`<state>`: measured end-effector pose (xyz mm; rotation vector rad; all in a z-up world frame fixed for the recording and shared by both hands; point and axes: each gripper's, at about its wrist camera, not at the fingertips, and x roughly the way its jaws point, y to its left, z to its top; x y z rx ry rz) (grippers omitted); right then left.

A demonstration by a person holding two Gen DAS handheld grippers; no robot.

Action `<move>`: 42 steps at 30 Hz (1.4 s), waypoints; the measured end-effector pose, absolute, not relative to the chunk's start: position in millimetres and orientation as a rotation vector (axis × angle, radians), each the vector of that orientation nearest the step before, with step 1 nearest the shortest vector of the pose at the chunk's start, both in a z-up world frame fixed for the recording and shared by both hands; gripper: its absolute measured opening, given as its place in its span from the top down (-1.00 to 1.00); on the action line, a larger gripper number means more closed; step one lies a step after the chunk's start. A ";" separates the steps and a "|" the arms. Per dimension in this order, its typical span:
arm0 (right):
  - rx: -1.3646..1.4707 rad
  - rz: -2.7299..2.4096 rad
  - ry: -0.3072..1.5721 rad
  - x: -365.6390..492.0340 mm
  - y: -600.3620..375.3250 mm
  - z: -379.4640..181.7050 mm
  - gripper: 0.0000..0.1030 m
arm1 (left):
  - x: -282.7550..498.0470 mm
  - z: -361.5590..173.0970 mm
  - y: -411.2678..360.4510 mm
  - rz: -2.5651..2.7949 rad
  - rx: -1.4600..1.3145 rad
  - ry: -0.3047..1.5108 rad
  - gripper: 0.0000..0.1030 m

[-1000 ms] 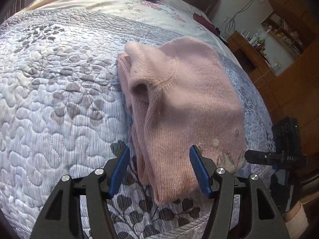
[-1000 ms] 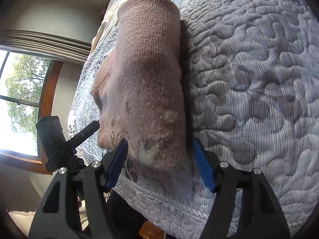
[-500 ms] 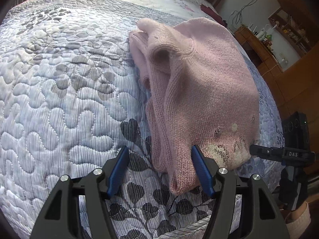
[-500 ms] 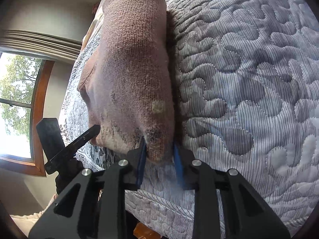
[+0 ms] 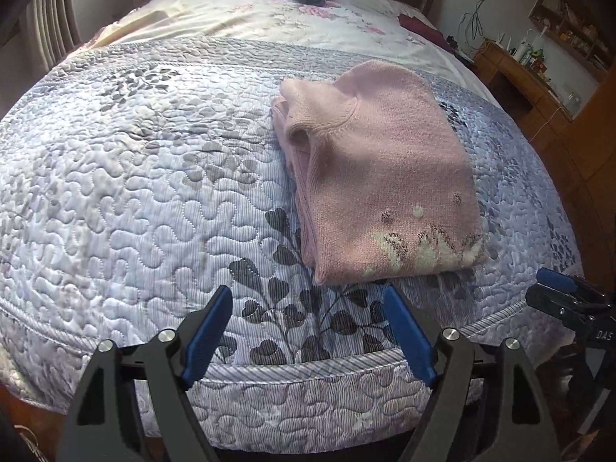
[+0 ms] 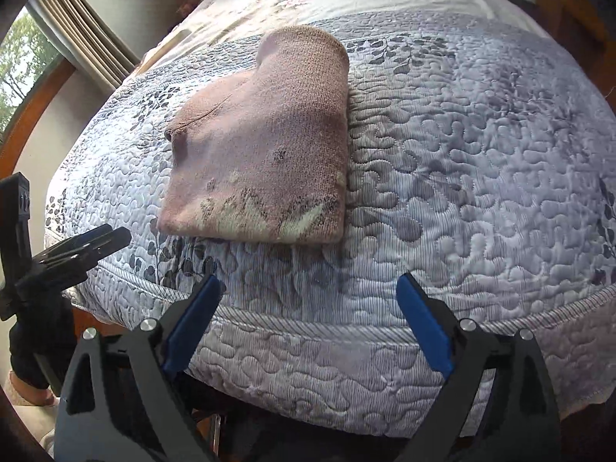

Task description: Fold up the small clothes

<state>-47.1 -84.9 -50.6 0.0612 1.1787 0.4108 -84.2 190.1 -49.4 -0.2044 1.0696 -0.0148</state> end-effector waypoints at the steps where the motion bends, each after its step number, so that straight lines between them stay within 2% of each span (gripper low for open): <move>1: 0.060 0.398 1.180 -51.0 -83.8 -47.6 -0.79 | -88.7 -45.3 190.8 -0.006 -0.206 1.067 -0.60; 15: 0.031 0.259 1.127 -93.4 -75.8 -1.6 -0.89 | -134.6 -11.2 183.1 0.072 -0.156 1.033 -0.63; 42: -0.080 0.152 1.038 -110.3 -62.1 21.4 -0.90 | -154.8 -2.1 161.4 0.131 -0.039 0.991 -0.64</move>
